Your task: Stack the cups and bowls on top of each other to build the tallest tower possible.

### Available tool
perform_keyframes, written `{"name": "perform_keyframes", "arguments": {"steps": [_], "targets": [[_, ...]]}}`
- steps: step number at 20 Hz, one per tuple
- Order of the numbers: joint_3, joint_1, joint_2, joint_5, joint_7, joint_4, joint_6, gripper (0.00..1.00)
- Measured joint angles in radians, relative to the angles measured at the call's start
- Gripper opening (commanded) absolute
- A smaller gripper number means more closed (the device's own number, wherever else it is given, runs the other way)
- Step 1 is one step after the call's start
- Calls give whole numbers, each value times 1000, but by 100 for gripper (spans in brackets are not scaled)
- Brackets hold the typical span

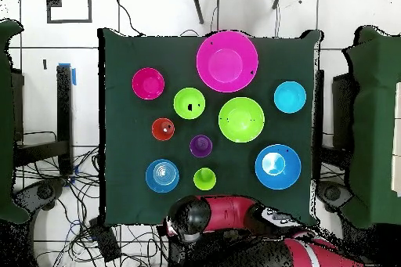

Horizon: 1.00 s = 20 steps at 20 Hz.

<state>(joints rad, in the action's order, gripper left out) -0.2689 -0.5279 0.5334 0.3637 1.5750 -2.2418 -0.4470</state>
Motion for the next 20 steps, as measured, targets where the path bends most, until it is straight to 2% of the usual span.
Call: {"name": "perform_keyframes", "arguments": {"steps": [11,20], "targets": [[-16,-2,-7,24,0,48,-7,100],[-15,29,12,111,0,89,-7,100]]}}
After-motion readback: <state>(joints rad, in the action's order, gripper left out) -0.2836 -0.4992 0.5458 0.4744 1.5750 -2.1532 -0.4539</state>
